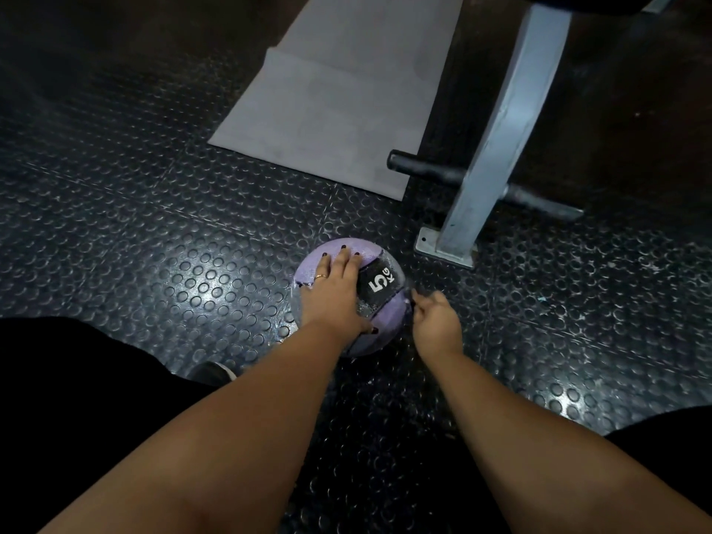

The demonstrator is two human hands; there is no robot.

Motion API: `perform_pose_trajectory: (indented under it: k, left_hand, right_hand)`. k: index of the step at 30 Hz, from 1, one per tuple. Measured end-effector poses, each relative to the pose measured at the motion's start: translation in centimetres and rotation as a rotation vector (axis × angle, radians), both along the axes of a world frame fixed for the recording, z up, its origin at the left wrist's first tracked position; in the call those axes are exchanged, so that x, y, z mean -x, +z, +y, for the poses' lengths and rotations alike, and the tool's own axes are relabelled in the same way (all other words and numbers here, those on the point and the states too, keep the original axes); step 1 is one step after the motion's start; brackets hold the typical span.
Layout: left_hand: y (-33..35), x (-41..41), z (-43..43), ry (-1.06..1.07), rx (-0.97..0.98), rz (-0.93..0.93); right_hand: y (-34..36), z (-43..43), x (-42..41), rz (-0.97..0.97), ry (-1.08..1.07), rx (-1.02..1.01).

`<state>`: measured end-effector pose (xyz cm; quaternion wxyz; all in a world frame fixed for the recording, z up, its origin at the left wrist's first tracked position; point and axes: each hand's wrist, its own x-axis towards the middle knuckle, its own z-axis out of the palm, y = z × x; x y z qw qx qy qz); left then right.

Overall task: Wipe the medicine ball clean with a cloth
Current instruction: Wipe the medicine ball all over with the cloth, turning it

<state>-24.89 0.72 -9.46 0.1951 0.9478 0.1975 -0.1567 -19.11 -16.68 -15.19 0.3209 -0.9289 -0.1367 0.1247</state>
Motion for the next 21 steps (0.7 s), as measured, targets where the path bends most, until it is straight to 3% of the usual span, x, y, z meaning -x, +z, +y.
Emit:
perform_pose_trajectory:
  k: [5,9,15,18,21]
  left_hand:
    - [0.0,0.7,0.2,0.034,0.001,0.0]
    - [-0.2,0.8,-0.1,0.01,-0.021,-0.017]
    - [-0.4,0.6,0.6,0.041,0.029,-0.021]
    - [-0.7,0.8,1.0,0.051,0.043,-0.034]
    - [-1.0,1.0,1.0,0.022,0.03,-0.045]
  right_hand:
    - [0.9,1.4,-0.3,-0.041,-0.155,-0.056]
    - [1.9,4.1,1.8,-0.115,0.067,-0.13]
    - [-0.9,-1.2,3.1,-0.004,0.03,0.1]
    - [0.2,-0.5,2.3,-0.038,-0.092,0.003]
    - [2.5,3.4,0.8,-0.166,0.016,-0.085]
